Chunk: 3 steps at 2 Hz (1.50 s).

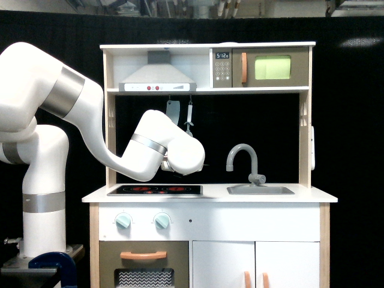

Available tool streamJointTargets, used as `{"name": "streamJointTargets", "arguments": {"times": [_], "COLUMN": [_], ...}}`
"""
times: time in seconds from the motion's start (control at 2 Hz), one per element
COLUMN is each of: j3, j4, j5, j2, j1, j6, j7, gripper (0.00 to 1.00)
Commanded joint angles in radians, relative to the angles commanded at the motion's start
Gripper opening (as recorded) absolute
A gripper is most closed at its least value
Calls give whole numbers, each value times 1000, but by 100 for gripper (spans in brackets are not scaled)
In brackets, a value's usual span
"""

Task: Turn on the faucet

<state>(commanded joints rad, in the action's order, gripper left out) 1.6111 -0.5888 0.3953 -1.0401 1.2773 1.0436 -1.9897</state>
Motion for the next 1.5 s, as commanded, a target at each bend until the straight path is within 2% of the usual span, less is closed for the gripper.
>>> {"name": "streamJointTargets", "arguments": {"times": [0.5, 1.0, 1.5], "j3": [-51, -64, -44], "j4": [30, -11, -65], "j5": [37, 83, 72], "j2": [-52, -115, -180], "j1": [119, 391, 609], "j6": [-165, -403, -576], "j7": [47, 83, 109], "gripper": [100, 100, 100]}}
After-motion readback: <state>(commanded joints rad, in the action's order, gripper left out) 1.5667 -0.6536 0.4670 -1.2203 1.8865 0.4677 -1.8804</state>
